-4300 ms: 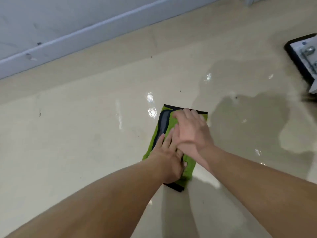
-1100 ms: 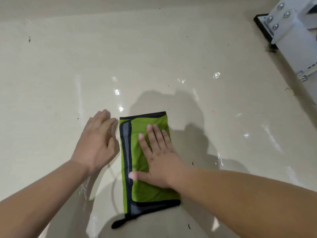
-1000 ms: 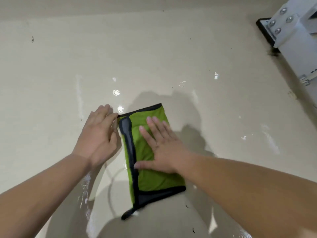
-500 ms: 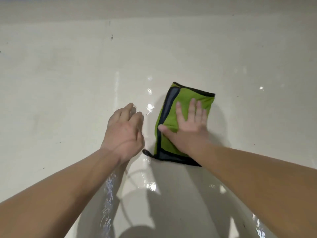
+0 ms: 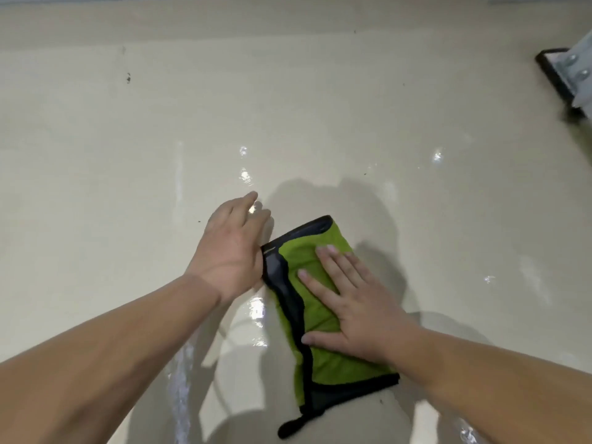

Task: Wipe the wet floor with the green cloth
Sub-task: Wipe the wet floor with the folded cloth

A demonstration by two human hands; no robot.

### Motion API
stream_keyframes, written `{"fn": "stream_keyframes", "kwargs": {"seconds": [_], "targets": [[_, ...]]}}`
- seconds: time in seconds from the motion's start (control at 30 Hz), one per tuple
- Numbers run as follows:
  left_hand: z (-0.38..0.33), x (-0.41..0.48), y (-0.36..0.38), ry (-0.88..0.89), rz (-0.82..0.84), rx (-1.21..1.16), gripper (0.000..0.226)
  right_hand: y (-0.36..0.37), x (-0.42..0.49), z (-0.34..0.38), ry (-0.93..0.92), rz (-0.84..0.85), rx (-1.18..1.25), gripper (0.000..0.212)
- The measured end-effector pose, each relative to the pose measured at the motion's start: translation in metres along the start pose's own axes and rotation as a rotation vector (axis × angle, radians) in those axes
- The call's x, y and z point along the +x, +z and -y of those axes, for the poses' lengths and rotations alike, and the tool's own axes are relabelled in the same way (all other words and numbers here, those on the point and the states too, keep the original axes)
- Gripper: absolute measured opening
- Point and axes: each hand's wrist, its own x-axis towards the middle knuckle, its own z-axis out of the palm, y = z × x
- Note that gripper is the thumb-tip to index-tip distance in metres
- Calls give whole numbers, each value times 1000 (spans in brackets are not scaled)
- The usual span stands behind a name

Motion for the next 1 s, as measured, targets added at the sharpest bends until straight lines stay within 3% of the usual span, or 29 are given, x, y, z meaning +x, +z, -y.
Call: {"fn": "stream_keyframes", "kwargs": {"seconds": [0.13, 0.3, 0.43, 0.5, 0.57, 0.77, 0.83, 0.9, 1.0], "targets": [[-57, 42, 30, 181, 143, 108, 53, -14, -24, -70, 246, 99, 36, 95], [-127, 82, 46, 319, 383, 219, 70, -20, -30, -119, 215, 222, 59, 100], [-170, 108, 33, 371, 490, 451, 78, -25, -21, -149, 332, 220, 105, 104], [-196, 123, 19, 273, 600, 485, 88, -32, -21, -179, 385, 195, 111, 104], [-219, 138, 14, 93, 632, 465, 75, -38, -27, -216, 437, 163, 121, 104], [-235, 121, 52, -173, 535, 356, 69, -31, -67, -291, 672, 25, 141, 101], [-235, 95, 75, -194, 372, 287, 53, -19, -69, -283, 730, -43, 101, 99], [-241, 68, 91, -150, 116, 126, 18, -9, -75, -259, 741, -84, 56, 96], [-252, 39, 96, -67, -103, 28, 11, 14, -101, -206, 530, -93, 43, 97]]}}
